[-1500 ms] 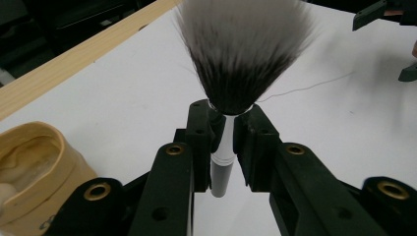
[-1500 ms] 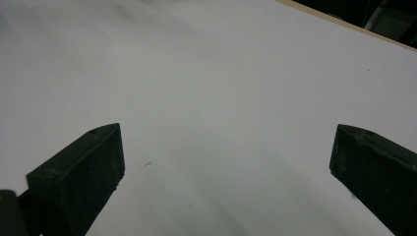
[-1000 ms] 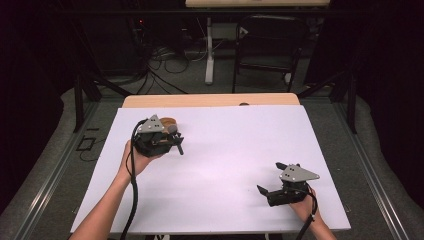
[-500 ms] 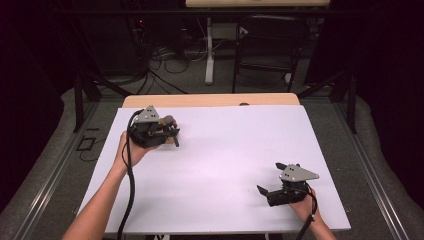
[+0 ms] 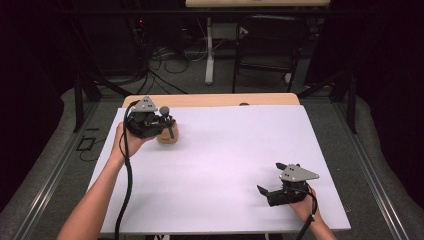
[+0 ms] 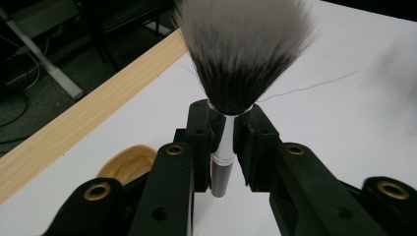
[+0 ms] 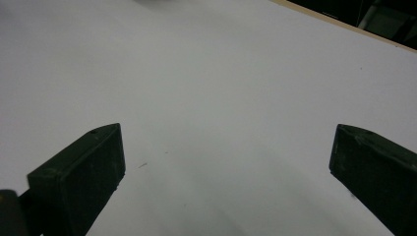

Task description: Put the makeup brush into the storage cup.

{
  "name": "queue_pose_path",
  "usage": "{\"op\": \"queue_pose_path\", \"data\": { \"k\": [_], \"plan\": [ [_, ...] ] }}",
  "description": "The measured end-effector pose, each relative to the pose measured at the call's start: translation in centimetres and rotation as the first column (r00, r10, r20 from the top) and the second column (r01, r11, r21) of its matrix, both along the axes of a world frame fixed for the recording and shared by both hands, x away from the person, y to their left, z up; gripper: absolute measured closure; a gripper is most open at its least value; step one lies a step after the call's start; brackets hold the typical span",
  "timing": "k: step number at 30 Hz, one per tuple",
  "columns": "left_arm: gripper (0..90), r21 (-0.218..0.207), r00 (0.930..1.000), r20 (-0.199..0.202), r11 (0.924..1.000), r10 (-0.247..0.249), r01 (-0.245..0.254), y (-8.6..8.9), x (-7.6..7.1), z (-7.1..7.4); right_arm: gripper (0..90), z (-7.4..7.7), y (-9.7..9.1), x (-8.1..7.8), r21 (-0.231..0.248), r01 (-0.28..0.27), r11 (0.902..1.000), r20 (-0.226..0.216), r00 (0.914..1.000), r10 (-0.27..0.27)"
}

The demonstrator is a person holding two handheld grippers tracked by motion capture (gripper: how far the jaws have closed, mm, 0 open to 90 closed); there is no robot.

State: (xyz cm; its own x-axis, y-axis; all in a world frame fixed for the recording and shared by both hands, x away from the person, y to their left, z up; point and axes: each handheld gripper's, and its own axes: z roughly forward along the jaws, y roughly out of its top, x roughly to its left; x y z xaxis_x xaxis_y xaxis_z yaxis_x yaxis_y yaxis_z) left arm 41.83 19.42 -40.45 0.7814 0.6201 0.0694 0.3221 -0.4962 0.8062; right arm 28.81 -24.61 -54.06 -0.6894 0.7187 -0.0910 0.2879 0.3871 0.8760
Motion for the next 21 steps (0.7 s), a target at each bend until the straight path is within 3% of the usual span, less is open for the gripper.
{"op": "queue_pose_path", "data": {
  "k": [21],
  "plan": [
    [76.7,0.006,0.9959,-0.017,0.996,0.089,-0.089,1.3,3.2,0.1,0.1,0.0,-0.1,0.0,0.001,0.002,1.0,0.001,1.0,-0.002]
  ]
}}
